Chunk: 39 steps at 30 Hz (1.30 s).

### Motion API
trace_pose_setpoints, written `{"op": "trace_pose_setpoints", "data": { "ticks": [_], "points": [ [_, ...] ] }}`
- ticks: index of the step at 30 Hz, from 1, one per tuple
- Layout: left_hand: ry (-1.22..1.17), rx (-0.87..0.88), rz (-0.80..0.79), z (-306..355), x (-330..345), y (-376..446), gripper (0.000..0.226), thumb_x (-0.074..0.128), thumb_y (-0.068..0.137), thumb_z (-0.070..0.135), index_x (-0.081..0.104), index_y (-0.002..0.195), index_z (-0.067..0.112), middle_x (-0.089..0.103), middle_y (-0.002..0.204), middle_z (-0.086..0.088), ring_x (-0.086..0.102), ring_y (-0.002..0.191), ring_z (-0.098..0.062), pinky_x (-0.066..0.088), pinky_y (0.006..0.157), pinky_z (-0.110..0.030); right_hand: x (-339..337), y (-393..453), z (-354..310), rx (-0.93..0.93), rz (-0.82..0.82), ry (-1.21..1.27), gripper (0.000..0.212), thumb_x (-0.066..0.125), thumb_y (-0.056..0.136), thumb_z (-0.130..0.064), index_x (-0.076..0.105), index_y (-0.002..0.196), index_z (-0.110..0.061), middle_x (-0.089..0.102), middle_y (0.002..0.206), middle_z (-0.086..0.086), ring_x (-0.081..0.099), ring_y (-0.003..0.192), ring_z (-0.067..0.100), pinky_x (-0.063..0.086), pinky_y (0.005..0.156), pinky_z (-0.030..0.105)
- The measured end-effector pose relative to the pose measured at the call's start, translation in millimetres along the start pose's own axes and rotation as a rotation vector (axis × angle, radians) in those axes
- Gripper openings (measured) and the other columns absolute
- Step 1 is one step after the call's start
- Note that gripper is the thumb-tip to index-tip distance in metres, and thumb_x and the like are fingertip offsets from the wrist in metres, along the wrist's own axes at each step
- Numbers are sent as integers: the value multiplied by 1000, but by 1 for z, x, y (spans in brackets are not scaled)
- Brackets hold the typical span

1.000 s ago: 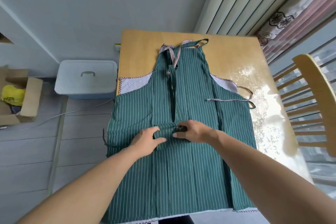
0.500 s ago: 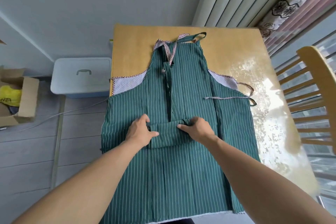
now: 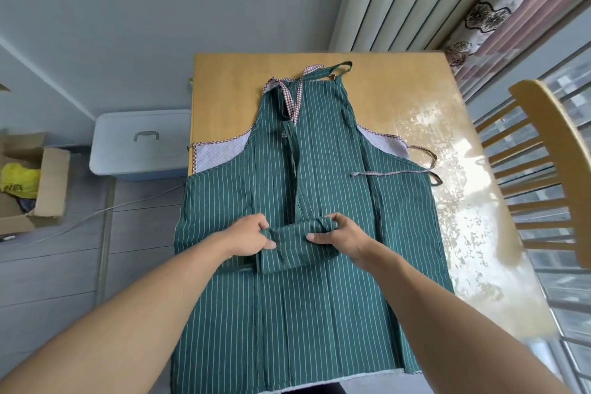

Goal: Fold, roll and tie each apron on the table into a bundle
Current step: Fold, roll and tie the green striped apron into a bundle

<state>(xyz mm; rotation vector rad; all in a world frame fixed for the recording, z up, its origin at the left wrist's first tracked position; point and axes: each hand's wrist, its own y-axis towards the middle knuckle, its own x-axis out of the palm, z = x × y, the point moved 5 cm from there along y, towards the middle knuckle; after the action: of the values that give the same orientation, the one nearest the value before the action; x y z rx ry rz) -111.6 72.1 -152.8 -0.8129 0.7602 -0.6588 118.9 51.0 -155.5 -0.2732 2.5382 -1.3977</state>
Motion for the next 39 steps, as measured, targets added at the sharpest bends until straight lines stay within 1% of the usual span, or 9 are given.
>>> {"op": "trace_pose_setpoints", "data": {
  "ticks": [4, 9, 12, 17, 20, 25, 30, 34, 39],
  "points": [
    [-322, -33, -217, 1, 12, -23, 61, 75, 87, 5, 45, 139, 18, 36, 157, -13, 60, 109, -15, 56, 86, -32, 3, -15, -6, 56, -152, 264, 57, 82, 82, -8, 54, 131, -3, 73, 118, 14, 73, 104, 29, 60, 84, 42],
    [-497, -55, -418, 10, 43, -45, 72, 88, 75, 37, 56, 136, 18, 72, 123, 0, 69, 114, -18, 47, 109, -41, 7, -42, -18, -3, -283, 117, 50, 80, 85, -7, 60, 130, -4, 73, 121, 13, 70, 113, 32, 57, 96, 49],
    [-621, -9, -361, 22, 53, -54, 55, 86, 75, 42, 59, 119, 23, 70, 119, 0, 64, 114, -16, 33, 118, -39, 3, -63, -28, -5, -293, 75, 46, 80, 84, -5, 62, 127, -4, 74, 119, 14, 70, 113, 32, 56, 98, 47],
    [-792, 104, -250, 48, 58, -77, 76, 82, 81, 39, 45, 143, 18, 58, 136, -1, 56, 123, -20, 26, 117, -37, -16, -96, -38, -38, -40, 148, 57, 84, 77, -3, 56, 127, -1, 72, 117, 15, 72, 104, 30, 60, 92, 42],
    [-827, 110, -210, 61, 61, -87, 77, 65, 83, 63, 48, 145, 21, 43, 156, -2, 37, 145, -26, 14, 122, -46, -23, -106, -32, -71, 111, 261, 57, 92, 70, -13, 62, 118, -4, 73, 114, 14, 72, 102, 28, 60, 91, 41],
    [-873, 183, -158, 88, 75, -109, 31, 50, 100, 51, 64, 106, 24, 71, 92, 6, 65, 81, -9, 46, 81, -25, -22, -129, -9, -88, 111, 451, 63, 92, 73, -27, 66, 122, 1, 76, 111, 14, 74, 102, 28, 61, 85, 37],
    [-951, 162, -1, 104, 81, -114, 37, 63, 97, 37, 63, 119, 7, 76, 109, -14, 73, 100, -32, 58, 89, -46, -27, -146, 1, -170, 95, 404, 78, 91, 69, -11, 53, 136, -5, 73, 120, 13, 72, 107, 27, 57, 98, 46],
    [-1076, 68, 31, 122, 88, -118, 31, 68, 96, 29, 69, 113, 3, 76, 102, -20, 74, 95, -39, 58, 88, -53, -39, -161, -1, -466, 261, 250, 119, 87, 78, -8, 7, 160, -41, 72, 116, 5, 75, 99, 18, 61, 87, 41],
    [-1080, 16, 107, 146, 88, -127, 33, 72, 92, 33, 73, 106, 3, 77, 94, -19, 75, 89, -38, 59, 85, -53, -53, -175, -5, -603, 225, -20, 96, 88, 76, -7, 38, 154, -34, 64, 129, -7, 70, 103, 5, 59, 92, 27]
  ]
}}
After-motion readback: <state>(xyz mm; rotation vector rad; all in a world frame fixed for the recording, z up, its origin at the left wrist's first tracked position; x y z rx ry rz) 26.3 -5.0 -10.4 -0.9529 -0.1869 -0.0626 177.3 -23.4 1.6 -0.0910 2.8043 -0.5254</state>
